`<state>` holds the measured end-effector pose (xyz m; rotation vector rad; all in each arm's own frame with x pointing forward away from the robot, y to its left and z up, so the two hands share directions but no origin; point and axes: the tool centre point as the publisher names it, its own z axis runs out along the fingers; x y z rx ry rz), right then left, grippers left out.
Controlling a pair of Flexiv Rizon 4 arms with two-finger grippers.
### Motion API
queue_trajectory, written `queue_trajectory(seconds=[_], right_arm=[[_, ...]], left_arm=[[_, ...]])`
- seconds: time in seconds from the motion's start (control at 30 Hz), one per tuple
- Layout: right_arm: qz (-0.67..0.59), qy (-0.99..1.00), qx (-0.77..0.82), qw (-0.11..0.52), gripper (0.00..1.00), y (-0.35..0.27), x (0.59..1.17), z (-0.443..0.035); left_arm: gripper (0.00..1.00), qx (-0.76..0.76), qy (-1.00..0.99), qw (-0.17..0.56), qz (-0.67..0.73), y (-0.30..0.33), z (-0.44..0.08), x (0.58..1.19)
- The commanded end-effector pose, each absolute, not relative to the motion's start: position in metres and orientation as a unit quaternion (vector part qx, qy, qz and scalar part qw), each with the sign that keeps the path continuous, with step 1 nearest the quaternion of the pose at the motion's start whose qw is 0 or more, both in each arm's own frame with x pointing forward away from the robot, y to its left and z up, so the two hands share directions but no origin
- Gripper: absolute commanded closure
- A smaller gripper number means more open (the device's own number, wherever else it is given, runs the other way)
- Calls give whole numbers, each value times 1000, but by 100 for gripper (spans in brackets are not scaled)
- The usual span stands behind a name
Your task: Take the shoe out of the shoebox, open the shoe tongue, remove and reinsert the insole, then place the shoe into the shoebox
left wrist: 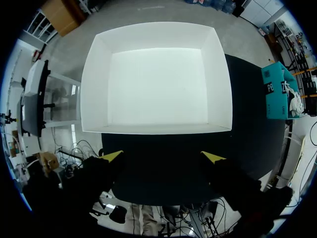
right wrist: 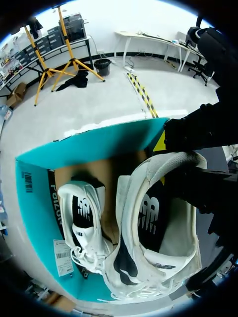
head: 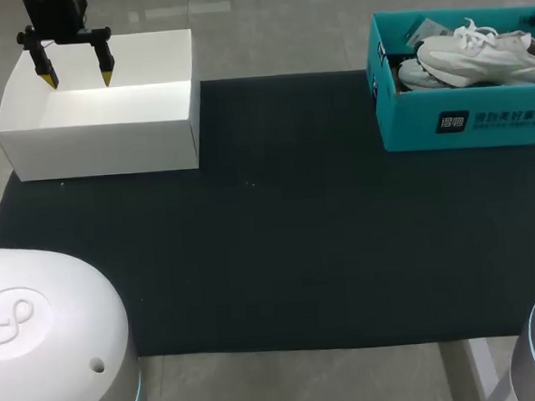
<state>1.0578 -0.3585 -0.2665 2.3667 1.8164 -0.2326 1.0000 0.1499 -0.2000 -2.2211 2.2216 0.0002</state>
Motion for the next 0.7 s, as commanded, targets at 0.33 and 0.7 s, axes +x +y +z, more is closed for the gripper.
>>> queue_trajectory(seconds=[0.33,0.7], right_arm=[[-71,606,788,80,100,-358,1050,-264],[-60,625,764,147,100,-360,1074,-233]], left_arm=[[0,-707,707,0,0,150,-200,1000],[0,-707,707,0,0,150,-200,1000]])
